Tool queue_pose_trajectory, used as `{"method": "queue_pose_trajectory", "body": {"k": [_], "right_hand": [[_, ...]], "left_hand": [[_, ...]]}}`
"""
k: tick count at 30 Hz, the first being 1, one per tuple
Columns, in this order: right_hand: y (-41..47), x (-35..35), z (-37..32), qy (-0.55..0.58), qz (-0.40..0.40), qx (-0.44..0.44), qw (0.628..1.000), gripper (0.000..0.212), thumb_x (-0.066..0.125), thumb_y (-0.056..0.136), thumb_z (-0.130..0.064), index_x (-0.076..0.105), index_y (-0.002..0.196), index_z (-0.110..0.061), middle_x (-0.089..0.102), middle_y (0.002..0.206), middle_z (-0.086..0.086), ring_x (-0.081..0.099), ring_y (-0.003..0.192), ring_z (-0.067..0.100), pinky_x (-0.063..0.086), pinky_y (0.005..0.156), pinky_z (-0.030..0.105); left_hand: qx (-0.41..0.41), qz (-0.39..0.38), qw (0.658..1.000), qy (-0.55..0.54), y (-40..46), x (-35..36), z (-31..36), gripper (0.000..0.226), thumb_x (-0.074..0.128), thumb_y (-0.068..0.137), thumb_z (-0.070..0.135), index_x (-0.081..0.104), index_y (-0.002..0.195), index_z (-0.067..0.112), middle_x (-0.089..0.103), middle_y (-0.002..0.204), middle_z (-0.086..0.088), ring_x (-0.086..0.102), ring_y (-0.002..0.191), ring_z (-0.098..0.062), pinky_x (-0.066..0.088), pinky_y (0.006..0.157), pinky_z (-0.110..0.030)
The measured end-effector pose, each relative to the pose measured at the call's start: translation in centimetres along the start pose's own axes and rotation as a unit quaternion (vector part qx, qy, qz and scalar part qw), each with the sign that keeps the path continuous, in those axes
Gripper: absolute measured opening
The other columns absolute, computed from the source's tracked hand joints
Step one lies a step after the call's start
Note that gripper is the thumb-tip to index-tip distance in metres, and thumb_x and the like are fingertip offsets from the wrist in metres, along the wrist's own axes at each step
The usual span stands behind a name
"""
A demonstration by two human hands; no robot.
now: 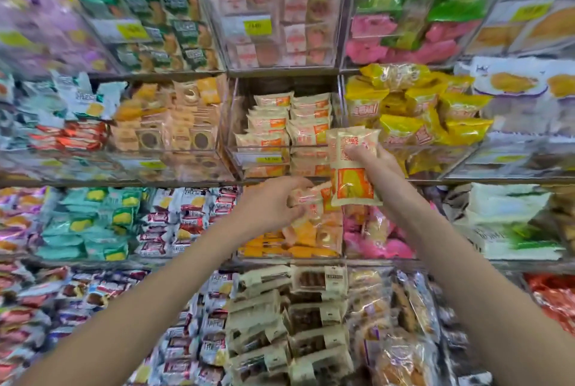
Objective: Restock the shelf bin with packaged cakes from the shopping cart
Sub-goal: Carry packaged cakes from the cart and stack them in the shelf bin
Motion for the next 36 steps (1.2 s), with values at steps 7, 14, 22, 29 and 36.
{"method": "queue_pose_trajectory", "body": {"k": [7,14,22,29,36], "right_hand": [[4.7,-2.3,-3.0,-0.187,0.031,-0.075,0.979,0.032,0.061,0.088,-0.037,0.047,0.117,-0.028,0.061,0.096,-0.010,0.061,0.083,0.005,0.049,0.061,0.018],[7.3,-2.6,-2.7,-0.243,0.022,-0.056,0.968,0.034,0.060,0.088,-0.036,0.048,0.119,-0.026,0.060,0.095,-0.010,0.058,0.081,0.001,0.043,0.057,0.018],[6.7,-2.9,-0.6,-0.244,-0.004,-0.054,0.968,0.031,0.059,0.088,-0.040,0.043,0.114,-0.036,0.060,0.104,-0.016,0.057,0.088,-0.004,0.044,0.068,0.015],[6.8,-3.3,0.1,-0.198,0.016,-0.044,0.979,0.029,0.058,0.088,-0.042,0.047,0.114,-0.035,0.062,0.100,-0.016,0.061,0.086,-0.002,0.043,0.061,0.014],[6.5,-3.3,0.3,-0.186,0.032,-0.043,0.981,0.023,0.058,0.088,-0.042,0.047,0.107,-0.041,0.059,0.095,-0.022,0.057,0.082,-0.008,0.040,0.059,0.011]], "left_hand": [[-0.052,0.166,0.979,-0.109,7.5,-9.4,-3.2,0.037,0.059,0.083,0.025,0.055,0.119,0.030,0.063,0.095,0.005,0.061,0.087,-0.015,0.038,0.078,-0.029],[-0.065,-0.009,0.997,0.038,15.8,-6.9,-2.6,0.041,0.058,0.088,0.027,0.051,0.128,0.019,0.062,0.118,-0.008,0.057,0.105,-0.025,0.040,0.071,-0.025],[-0.080,-0.099,0.984,0.127,19.3,-1.4,-4.1,0.041,0.056,0.088,0.021,0.048,0.127,0.027,0.053,0.129,-0.005,0.052,0.113,-0.025,0.041,0.071,-0.027],[-0.053,-0.075,0.989,0.117,20.1,0.2,-4.1,0.035,0.061,0.087,0.020,0.051,0.120,0.024,0.055,0.124,-0.006,0.050,0.114,-0.028,0.042,0.081,-0.034],[0.001,-0.013,0.984,0.179,20.5,-0.2,-3.9,0.030,0.062,0.086,0.015,0.055,0.114,0.020,0.045,0.122,-0.008,0.039,0.121,-0.030,0.035,0.094,-0.039]]}}
Point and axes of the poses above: each hand's wrist, its own y-axis towards the middle knuckle, its own x-axis out of the palm, z = x × y, the point moved 5 cm from there along y, towards the middle knuckle
